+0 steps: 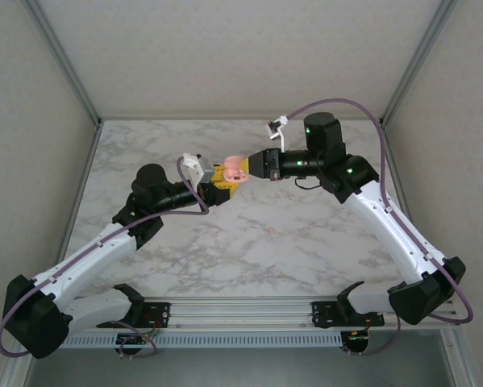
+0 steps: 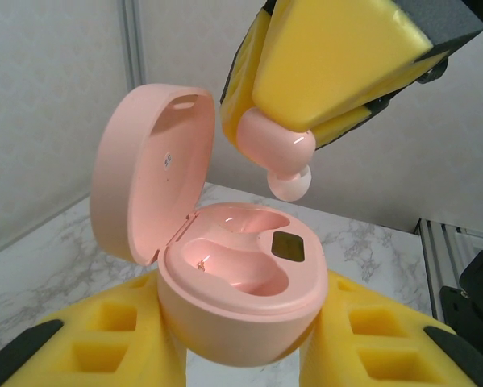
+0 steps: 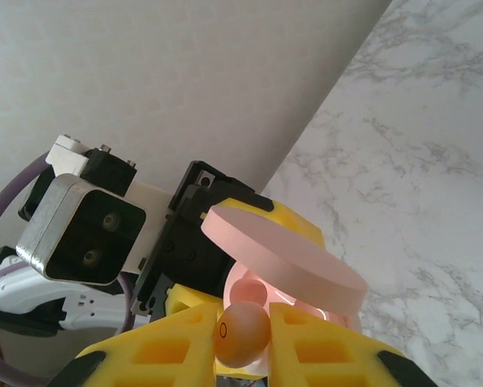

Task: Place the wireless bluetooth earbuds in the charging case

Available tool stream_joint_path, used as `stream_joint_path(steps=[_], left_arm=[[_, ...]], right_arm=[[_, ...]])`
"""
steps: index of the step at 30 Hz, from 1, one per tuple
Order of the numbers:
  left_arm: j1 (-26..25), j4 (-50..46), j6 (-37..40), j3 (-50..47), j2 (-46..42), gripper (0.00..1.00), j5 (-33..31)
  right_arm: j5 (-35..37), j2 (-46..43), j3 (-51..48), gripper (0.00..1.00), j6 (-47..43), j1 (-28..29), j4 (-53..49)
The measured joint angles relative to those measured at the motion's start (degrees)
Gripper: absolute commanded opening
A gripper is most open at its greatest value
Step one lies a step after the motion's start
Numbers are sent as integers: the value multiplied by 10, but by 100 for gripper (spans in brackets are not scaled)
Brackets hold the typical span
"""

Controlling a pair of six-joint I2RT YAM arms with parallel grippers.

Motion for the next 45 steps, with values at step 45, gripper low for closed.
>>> stream_joint_path(steps=[45], left_arm=[[0,-17,0,8,-16,17,-6]], right_arm=[[-87,38,31,20,82,-16,-21]])
